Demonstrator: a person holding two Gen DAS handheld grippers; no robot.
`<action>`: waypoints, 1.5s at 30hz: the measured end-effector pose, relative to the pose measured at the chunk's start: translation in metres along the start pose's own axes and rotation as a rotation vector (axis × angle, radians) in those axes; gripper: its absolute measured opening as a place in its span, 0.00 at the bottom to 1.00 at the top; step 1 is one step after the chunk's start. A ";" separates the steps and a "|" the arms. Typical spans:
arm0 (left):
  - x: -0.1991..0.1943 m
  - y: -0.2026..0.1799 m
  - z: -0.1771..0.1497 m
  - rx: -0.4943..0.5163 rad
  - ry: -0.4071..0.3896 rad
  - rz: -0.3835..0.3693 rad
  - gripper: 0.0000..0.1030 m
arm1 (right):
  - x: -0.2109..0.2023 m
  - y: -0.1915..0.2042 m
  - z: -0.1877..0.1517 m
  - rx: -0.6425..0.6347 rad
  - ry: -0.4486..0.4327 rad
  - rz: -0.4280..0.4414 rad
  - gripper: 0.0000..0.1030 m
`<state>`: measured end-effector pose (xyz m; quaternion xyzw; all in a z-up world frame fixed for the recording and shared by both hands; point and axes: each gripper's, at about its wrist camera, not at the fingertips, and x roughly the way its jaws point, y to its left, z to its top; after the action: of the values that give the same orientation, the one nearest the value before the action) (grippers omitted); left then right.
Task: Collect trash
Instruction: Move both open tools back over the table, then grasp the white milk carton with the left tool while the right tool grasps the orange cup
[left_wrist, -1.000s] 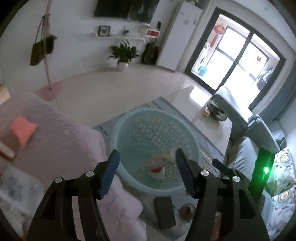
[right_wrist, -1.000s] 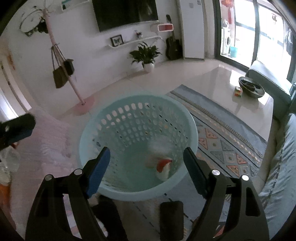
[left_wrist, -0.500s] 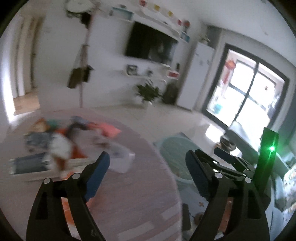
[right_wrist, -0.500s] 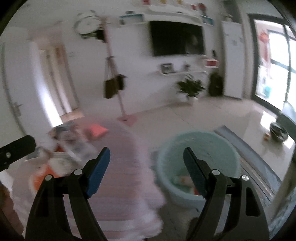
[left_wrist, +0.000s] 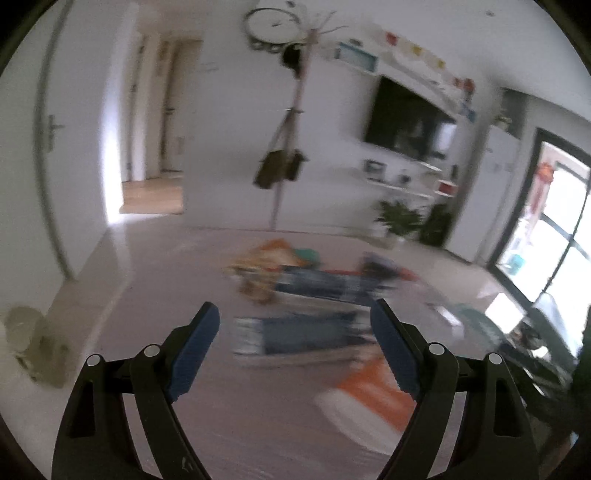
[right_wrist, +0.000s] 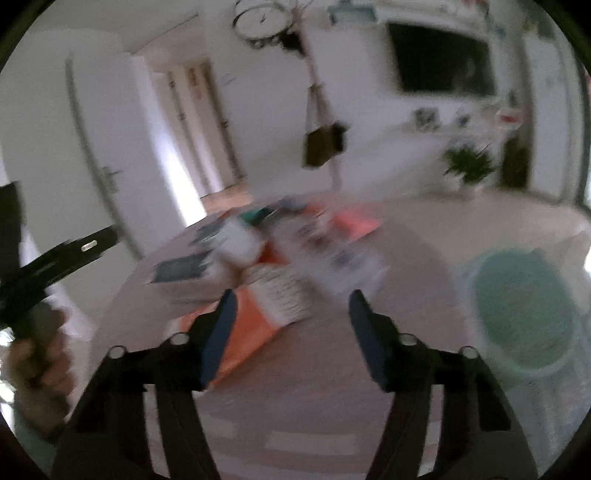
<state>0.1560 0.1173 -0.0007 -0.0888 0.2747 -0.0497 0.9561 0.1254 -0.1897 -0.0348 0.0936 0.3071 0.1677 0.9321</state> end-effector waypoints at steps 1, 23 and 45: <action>0.007 0.009 0.001 -0.001 0.008 0.008 0.78 | 0.007 0.006 -0.004 0.004 0.023 0.022 0.54; 0.051 0.014 -0.036 0.176 0.270 -0.292 0.62 | 0.022 0.009 -0.015 -0.003 0.091 0.041 0.54; 0.119 -0.002 -0.045 0.245 0.445 -0.310 0.68 | 0.026 0.018 -0.019 -0.050 0.141 0.048 0.55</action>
<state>0.2321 0.0915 -0.0986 -0.0009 0.4525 -0.2463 0.8571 0.1289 -0.1624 -0.0590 0.0657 0.3654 0.2035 0.9059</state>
